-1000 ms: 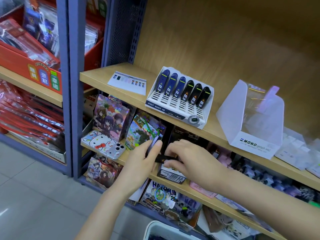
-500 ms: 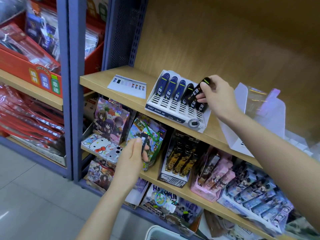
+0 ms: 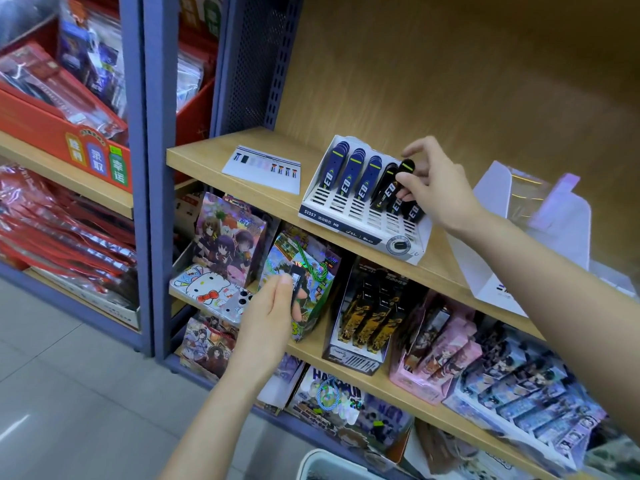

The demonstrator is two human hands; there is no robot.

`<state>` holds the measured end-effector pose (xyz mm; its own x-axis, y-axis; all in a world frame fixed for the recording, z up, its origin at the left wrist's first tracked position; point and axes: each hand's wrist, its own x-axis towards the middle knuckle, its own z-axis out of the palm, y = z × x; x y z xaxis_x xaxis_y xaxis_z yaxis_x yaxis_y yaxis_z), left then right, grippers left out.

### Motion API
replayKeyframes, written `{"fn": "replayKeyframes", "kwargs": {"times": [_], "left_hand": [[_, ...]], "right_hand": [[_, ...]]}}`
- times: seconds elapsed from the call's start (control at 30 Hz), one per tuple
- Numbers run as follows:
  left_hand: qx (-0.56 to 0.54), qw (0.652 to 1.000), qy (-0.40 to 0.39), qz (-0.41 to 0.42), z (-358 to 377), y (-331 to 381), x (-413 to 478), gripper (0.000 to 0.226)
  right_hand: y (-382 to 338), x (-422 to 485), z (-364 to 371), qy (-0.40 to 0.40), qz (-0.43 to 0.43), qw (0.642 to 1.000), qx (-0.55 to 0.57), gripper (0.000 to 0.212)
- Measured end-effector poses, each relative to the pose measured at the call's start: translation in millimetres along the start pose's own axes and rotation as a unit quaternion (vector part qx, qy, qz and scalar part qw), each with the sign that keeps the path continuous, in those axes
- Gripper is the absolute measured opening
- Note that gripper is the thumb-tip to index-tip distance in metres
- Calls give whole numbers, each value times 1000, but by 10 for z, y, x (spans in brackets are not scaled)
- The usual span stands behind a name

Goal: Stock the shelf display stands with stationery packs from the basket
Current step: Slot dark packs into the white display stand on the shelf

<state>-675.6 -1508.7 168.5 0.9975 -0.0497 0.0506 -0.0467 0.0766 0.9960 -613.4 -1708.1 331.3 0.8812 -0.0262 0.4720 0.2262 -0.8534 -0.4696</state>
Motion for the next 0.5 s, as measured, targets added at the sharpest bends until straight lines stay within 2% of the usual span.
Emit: {"fn": "replayKeyframes", "kwargs": {"times": [0.17, 0.5], "left_hand": [[4, 1000, 4, -2, 9, -3, 6, 40], [0, 1000, -14, -18, 46, -14, -4, 40]], "right_hand": [[32, 60, 3, 23, -26, 997, -67, 13], [37, 70, -3, 15, -89, 989, -116, 22]]}}
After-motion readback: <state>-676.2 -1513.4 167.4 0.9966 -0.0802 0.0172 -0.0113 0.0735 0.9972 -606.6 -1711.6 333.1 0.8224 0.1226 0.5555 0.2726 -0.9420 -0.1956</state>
